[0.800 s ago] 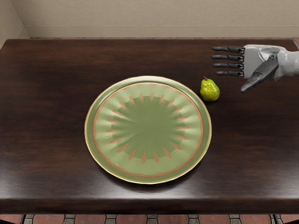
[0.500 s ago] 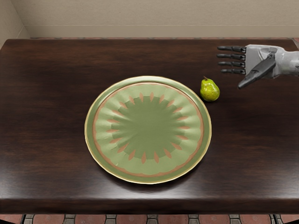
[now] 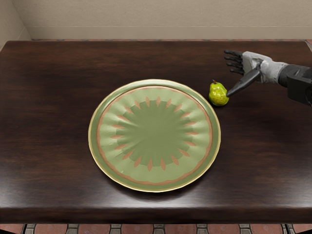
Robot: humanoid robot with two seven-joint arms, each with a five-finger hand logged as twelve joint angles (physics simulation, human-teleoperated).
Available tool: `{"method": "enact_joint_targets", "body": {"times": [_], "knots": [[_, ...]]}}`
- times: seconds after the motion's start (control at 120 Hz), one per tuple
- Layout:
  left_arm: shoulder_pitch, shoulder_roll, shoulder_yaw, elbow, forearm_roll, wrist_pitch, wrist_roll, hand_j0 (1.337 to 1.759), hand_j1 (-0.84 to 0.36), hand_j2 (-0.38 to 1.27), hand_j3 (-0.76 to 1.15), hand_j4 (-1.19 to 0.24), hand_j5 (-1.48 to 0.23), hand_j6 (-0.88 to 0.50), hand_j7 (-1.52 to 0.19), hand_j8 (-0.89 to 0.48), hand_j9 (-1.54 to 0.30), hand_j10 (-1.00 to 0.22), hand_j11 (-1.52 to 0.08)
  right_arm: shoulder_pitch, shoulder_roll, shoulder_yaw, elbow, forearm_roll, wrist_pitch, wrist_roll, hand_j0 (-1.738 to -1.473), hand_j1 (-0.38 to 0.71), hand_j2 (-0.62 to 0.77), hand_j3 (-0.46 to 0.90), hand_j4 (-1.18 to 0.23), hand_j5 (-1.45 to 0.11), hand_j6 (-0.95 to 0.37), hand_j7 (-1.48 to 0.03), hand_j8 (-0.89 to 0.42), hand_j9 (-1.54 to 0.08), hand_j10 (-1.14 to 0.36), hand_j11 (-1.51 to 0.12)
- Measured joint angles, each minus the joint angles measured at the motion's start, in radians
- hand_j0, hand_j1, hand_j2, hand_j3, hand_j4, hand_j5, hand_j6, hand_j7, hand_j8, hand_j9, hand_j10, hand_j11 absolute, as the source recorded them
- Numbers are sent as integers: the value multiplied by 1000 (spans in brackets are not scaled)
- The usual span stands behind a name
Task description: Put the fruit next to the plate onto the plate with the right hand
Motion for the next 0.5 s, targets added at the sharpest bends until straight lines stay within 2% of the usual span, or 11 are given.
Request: {"method": "enact_joint_targets", "body": {"times": [0.308, 0.5], "knots": [[0, 0, 0, 0, 0, 0, 0, 1658, 348, 0, 0, -1, -1, -1, -1, -1, -1, -1, -1, -29, 66, -7, -37, -21, -46, 41, -1658, -312, -5, 0, -32, -41, -32, -41, -32, -41, -32, -41], [0, 0, 0, 0, 0, 0, 0, 1658, 348, 0, 0, -1, -1, -1, -1, -1, -1, -1, -1, -39, 101, -18, -61, -34, -48, 50, -1658, -292, -8, 0, -49, -63, -49, -63, -49, -63, -49, -63]]}}
